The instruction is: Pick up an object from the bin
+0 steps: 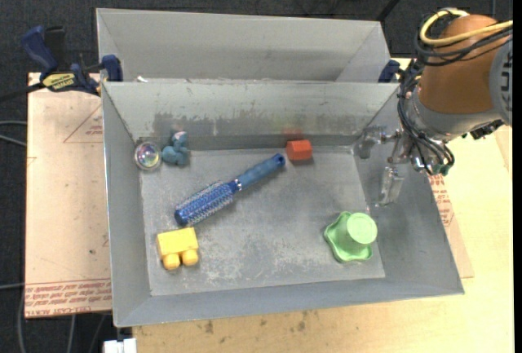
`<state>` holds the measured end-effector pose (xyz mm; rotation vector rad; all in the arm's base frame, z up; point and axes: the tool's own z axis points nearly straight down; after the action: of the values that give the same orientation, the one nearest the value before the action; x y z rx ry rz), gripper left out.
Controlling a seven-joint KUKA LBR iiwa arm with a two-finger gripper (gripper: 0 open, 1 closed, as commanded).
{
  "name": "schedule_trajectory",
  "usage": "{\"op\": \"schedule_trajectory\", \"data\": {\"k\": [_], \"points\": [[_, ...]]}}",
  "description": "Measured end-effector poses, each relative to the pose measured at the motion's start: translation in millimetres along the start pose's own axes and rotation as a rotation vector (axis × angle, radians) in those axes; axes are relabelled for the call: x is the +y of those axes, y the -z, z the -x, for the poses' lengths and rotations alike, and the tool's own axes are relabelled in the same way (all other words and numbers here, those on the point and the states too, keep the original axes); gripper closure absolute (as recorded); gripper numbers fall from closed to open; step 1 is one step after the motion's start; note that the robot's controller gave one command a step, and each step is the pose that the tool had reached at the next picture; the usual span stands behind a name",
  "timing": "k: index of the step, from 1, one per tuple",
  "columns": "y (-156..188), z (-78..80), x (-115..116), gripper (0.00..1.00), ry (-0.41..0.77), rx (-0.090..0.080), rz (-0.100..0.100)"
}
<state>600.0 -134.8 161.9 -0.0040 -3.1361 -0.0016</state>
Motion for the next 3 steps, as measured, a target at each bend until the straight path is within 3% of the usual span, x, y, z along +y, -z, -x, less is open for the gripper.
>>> {"op": "schedule_trajectory", "data": {"k": [1, 2, 3], "points": [[-66.5, -68.5, 16.3, 0.0, -0.03, -0.019, -0.001], [-71.0, -72.6, 25.5, 0.0, 0.235, -0.028, -0.006], [-71.8, -74.5, 25.4, 0.0, 0.442, -0.026, -0.01]]}}
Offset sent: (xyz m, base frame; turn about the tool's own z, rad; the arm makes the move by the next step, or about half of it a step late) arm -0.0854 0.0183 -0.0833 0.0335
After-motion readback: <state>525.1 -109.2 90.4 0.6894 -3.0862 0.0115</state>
